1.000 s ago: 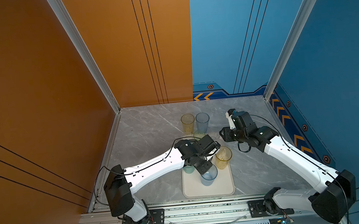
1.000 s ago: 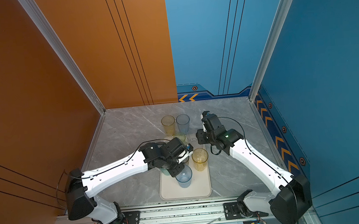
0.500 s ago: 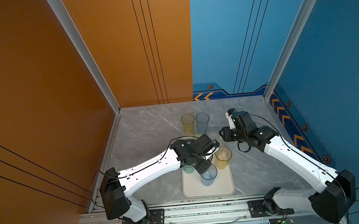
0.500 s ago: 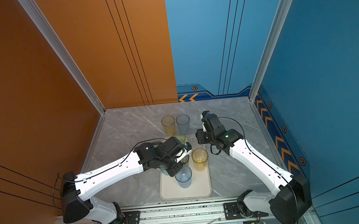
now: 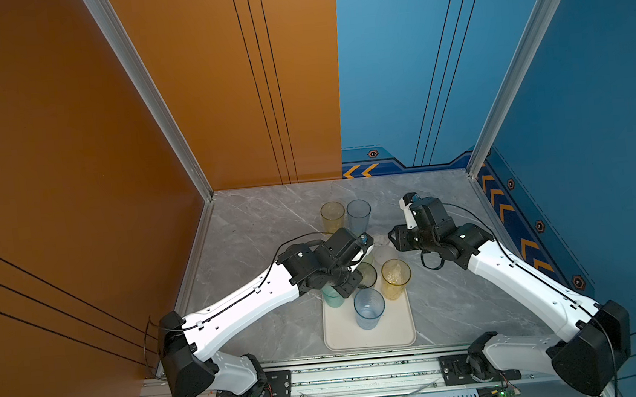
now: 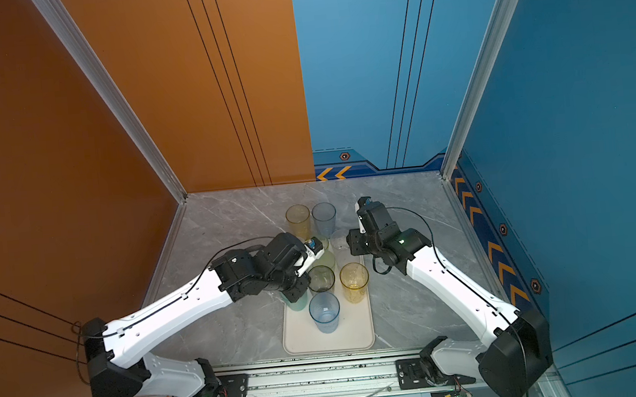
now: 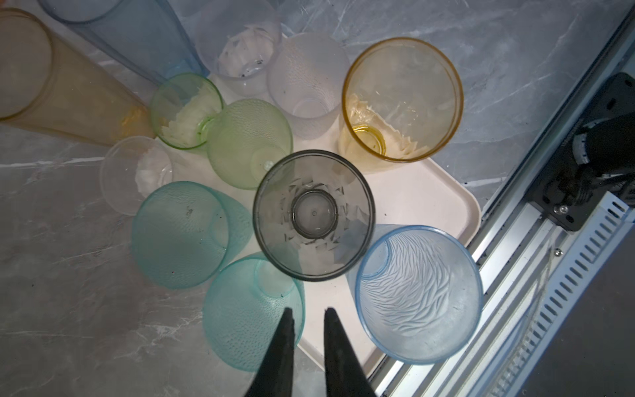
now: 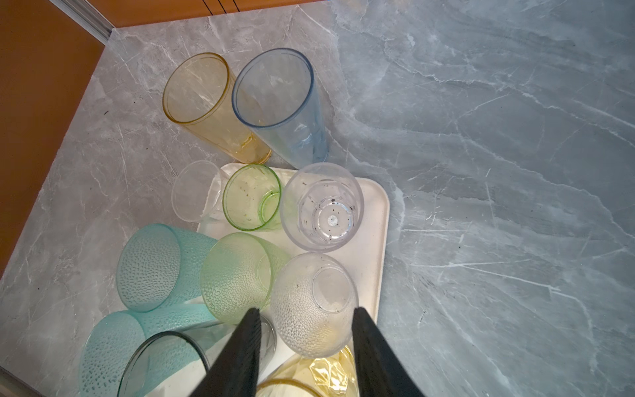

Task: Place the glasses into the tray
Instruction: 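Open the left gripper and release the blue glass, then withdraw the left gripper away from the tray toward its side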

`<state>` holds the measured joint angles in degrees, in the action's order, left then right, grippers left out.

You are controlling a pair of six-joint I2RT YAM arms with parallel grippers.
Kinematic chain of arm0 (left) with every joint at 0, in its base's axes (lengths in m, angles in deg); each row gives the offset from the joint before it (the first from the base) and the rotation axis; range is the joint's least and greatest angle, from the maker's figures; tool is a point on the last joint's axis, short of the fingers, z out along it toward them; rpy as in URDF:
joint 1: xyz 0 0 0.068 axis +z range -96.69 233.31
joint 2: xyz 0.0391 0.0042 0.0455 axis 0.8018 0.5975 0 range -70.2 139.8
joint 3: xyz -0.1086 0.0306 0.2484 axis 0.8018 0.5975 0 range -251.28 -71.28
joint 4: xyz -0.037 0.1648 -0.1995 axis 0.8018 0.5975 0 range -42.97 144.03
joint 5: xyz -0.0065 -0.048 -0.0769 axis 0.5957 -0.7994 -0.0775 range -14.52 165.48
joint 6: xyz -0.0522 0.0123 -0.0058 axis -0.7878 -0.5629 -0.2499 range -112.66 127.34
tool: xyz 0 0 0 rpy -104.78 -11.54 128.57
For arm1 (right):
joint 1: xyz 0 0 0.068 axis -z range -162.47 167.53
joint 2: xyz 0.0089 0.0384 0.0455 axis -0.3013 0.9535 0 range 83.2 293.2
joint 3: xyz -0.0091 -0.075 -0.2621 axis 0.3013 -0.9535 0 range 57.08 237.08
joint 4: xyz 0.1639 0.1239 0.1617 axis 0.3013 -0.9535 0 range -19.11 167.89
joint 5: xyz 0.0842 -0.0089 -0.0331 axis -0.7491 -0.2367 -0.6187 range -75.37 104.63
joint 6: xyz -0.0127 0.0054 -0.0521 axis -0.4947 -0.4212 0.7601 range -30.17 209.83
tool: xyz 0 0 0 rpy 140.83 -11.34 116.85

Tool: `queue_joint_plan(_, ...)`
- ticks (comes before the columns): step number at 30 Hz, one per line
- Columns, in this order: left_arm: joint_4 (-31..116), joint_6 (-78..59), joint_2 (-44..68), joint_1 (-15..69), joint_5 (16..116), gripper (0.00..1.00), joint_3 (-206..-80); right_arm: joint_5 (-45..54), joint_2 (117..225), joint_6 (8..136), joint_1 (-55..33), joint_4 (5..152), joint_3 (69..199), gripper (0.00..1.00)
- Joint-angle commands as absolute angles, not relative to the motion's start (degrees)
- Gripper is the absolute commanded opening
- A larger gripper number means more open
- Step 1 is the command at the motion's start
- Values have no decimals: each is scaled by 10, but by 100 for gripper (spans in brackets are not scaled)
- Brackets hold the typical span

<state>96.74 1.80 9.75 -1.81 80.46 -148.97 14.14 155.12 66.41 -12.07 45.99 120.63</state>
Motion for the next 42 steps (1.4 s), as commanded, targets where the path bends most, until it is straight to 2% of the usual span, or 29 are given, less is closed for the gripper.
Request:
queue_joint_plan(1, 942, 10, 67, 2, 836, 19, -1463, 130, 1557, 674, -118, 459, 1213, 43)
queue_joint_plan(6, 851, -9, 10, 51, 866, 19, -1402, 133, 1564, 673, -117, 455, 1214, 43)
queue_joint_plan(9, 791, -36, -32, 80, 901, 23, -1355, 132, 1572, 672, -121, 455, 1217, 43)
queue_joint_plan(16, 719, -82, -81, 154, 913, 29, -1281, 138, 1587, 685, -123, 440, 1238, 44)
queue_joint_plan(29, 627, -84, -133, 185, 991, 31, -1198, 169, 1621, 707, -120, 416, 1272, 44)
queue_joint_plan(42, 593, -64, -99, 228, 968, 35, -1202, 174, 1769, 746, -87, 318, 1474, 35)
